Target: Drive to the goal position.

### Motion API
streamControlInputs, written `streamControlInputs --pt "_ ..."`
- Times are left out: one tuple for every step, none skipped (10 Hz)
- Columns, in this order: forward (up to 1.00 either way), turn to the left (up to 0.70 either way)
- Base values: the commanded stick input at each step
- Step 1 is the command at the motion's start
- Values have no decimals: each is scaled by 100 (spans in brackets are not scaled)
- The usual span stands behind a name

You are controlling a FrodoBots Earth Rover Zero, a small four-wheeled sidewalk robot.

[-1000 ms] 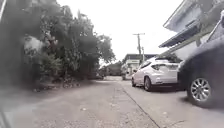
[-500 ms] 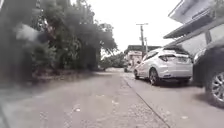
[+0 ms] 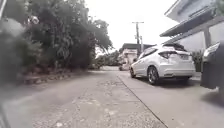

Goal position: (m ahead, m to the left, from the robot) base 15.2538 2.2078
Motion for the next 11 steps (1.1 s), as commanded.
streamControlInputs --pt "85 0" --pt "85 0" --pt "85 0" --pt "85 0" --pt "85 0" --pt "85 0" --pt "85 0" --pt "85 -12" --pt "85 -34" --pt "85 -34" --pt "85 -34"
